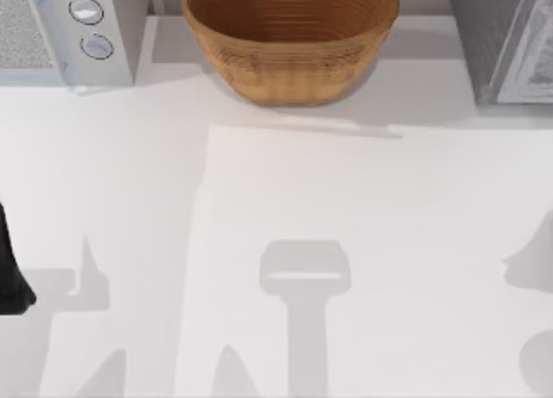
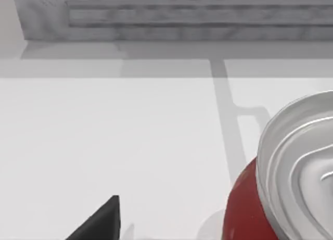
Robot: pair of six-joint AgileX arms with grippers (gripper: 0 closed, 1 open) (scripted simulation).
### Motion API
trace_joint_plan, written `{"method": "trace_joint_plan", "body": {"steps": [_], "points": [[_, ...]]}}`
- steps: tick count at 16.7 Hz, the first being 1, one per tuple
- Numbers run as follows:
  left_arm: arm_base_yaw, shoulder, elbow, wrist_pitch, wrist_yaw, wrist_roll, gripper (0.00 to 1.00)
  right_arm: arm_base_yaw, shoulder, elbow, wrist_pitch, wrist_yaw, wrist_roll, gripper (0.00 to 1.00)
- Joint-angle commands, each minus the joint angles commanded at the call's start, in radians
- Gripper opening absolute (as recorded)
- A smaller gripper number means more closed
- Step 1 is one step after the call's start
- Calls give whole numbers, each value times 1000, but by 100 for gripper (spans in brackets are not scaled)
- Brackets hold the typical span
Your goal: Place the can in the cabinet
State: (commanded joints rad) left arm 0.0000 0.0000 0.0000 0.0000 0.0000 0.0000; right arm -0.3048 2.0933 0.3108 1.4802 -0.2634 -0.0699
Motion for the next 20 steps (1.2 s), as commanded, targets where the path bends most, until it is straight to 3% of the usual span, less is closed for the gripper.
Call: {"method": "trace_joint_plan", "body": {"steps": [1,14,20], "points": [[0,0,0,0,0,0,100,0,0,0,0,0,0,100],[0,0,0,0,0,0,100,0,0,0,0,0,0,2],[0,0,0,0,0,0,100,0,0,0,0,0,0,0]]}}
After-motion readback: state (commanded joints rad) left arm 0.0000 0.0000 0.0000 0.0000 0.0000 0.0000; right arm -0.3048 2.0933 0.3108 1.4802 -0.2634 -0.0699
